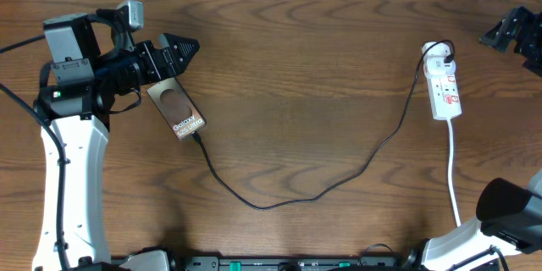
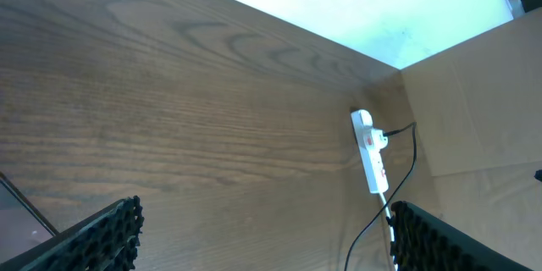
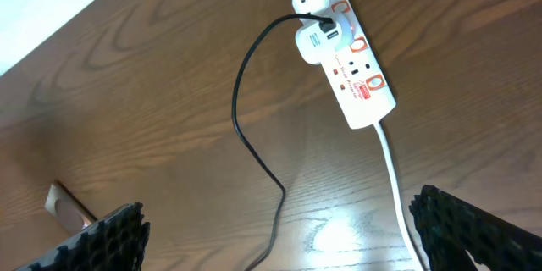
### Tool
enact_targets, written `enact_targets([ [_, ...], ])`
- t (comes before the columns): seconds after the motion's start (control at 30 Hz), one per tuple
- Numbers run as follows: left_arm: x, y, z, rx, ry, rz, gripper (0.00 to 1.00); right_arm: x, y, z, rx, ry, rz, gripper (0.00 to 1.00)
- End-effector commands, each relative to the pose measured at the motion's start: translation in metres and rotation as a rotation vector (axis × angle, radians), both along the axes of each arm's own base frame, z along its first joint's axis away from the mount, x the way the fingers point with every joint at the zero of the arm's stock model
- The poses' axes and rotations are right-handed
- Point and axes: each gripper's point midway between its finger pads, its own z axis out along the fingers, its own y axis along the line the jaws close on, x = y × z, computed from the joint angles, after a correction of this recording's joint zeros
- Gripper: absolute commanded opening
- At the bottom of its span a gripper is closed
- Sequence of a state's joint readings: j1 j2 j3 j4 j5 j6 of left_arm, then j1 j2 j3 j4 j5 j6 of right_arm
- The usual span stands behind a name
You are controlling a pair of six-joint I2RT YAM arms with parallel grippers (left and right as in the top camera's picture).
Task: Plug charger to phone and switch on socket
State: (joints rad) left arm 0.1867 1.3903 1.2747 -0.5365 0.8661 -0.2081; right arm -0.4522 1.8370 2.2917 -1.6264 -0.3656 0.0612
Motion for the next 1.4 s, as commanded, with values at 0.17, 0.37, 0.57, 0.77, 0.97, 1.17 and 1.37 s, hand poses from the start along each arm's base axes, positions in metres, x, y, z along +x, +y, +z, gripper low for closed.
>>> enact_targets([
  [0.17, -0.001, -0.002, 0.005, 0.01, -0.021, -0.014, 0.91, 0.0, 0.0, 0.001, 0.004, 0.0, -0.01, 0.99],
  [0.37, -0.013, 0.011, -0.001, 0.15, 0.002, 0.078, 0.91, 0.0, 0.0, 0.001, 0.004, 0.0, -0.01, 0.99],
  [0.57, -0.049, 0.03, -0.02, 0.466, -0.011, 0.252, 0.91, 0.0, 0.0, 0.001, 0.004, 0.0, -0.01, 0.99],
  [0.77, -0.086, 0.026, -0.013, 0.497, -0.234, 0.322, 0.91, 0.0, 0.0, 0.001, 0.004, 0.0, -0.01, 0.99],
  [0.97, -0.112, 0.028, 0.009, 0.414, -0.608, 0.42, 0.91, 0.0, 0.0, 0.001, 0.004, 0.0, -0.01, 0.99],
  [1.17, -0.131, 0.029, 0.015, 0.426, -0.934, 0.472, 0.91, 0.0, 0.0, 0.001, 0.004, 0.0, -0.01, 0.99],
  [1.37, -0.143, 0.036, -0.016, 0.458, -1.027, 0.516, 0.91, 0.0, 0.0, 0.001, 0.004, 0.0, -0.01, 0.99],
])
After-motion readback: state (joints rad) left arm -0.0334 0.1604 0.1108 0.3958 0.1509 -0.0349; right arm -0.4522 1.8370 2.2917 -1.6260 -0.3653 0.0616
